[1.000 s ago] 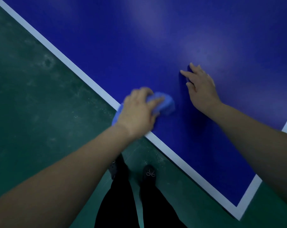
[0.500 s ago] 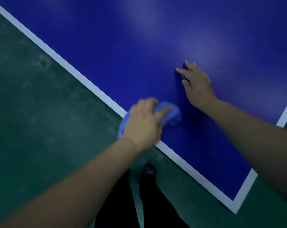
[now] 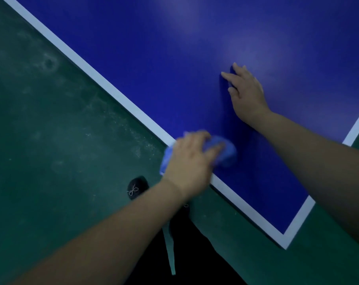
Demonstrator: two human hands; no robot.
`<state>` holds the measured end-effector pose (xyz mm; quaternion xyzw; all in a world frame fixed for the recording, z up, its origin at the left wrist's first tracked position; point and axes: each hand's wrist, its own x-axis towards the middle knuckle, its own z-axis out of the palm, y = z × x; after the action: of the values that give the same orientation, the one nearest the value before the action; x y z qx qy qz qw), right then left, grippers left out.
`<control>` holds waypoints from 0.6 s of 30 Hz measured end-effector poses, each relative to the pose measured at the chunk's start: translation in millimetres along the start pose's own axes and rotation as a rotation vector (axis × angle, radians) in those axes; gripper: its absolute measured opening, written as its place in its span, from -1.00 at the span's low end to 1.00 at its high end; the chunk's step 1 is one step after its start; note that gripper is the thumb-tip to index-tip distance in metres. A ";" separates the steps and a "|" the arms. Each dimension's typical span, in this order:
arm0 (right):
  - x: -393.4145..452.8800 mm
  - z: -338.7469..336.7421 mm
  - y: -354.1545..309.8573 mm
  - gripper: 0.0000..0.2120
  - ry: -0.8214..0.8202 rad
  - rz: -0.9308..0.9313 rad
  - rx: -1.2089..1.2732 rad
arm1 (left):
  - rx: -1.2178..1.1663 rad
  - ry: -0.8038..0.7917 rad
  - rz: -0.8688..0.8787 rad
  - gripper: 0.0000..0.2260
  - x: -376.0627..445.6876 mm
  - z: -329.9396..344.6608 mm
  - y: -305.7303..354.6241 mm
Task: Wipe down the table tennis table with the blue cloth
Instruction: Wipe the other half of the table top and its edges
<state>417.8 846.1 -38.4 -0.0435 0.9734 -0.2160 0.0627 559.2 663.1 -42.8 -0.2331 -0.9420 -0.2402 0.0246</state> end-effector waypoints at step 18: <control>43.1 48.6 -128.0 -0.57 -0.047 -0.243 0.146 | -1.285 0.848 -1.340 -0.71 35.6 -20.0 -151.7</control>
<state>389.4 705.5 -31.9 -0.1615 0.9409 -0.2913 0.0617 457.7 551.3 -86.4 0.4769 -0.4857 -0.7274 0.0869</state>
